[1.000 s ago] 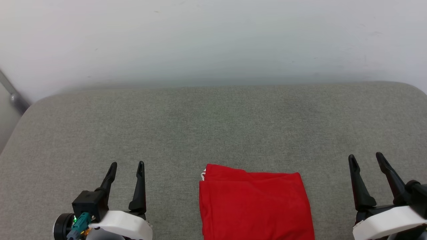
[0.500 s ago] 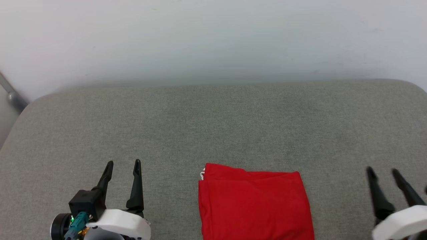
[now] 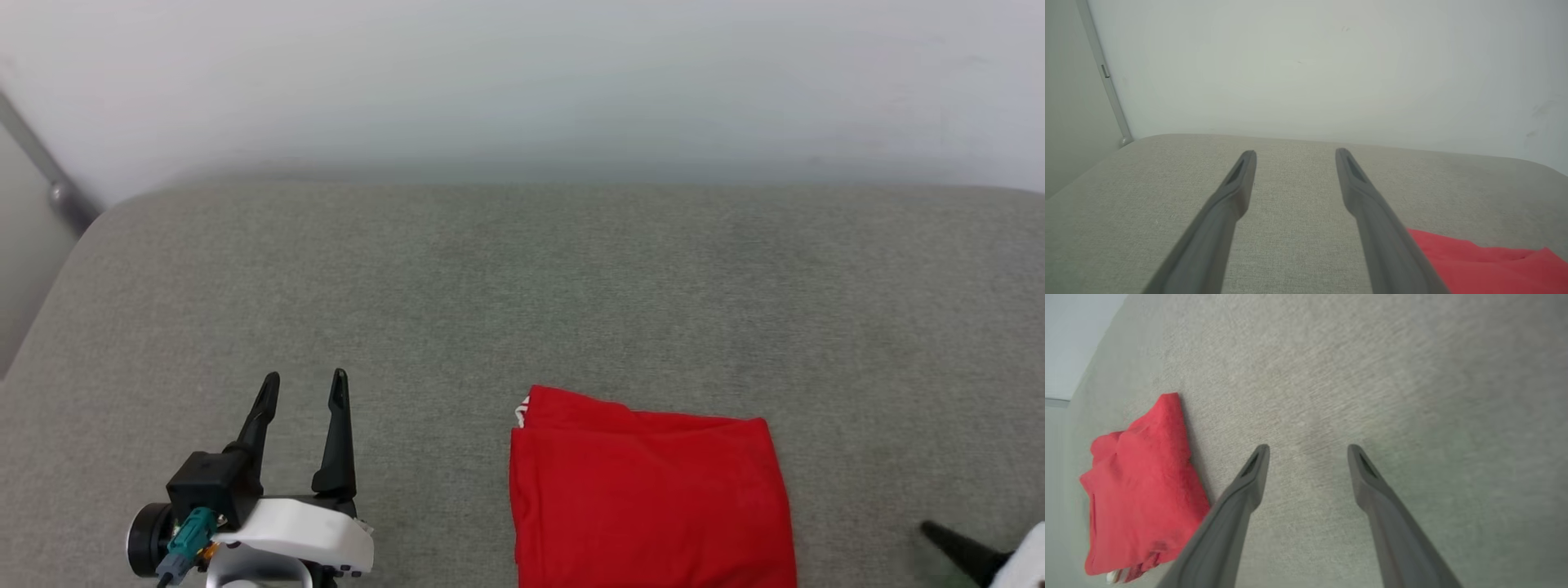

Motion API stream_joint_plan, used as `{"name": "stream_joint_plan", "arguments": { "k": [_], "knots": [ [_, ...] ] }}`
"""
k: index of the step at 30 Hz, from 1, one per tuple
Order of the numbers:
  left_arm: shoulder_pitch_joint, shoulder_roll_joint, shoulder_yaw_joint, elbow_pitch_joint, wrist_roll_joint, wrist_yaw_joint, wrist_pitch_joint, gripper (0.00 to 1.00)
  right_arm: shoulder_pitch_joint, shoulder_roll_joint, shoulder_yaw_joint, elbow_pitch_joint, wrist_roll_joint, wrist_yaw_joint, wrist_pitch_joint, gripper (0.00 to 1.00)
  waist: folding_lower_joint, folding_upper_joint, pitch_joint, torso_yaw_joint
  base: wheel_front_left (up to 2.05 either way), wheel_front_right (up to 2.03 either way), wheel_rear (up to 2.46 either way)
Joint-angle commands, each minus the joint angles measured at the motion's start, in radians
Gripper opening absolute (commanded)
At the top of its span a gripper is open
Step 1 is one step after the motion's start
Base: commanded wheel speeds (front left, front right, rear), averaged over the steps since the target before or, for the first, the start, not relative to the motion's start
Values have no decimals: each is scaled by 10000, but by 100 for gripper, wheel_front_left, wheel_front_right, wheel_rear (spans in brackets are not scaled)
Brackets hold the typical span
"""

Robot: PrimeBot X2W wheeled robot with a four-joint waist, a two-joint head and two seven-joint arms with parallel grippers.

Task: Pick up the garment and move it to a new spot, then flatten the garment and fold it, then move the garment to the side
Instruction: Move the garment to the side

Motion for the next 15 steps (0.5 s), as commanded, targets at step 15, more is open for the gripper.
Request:
{"name": "stream_joint_plan", "arguments": {
  "k": [15],
  "knots": [
    [-756, -374, 25, 225, 415, -516, -88, 100, -1254, 1188, 1153, 2225, 3845, -10, 2230, 100, 0, 0, 877, 1137, 0, 0, 0]
  ]
}}
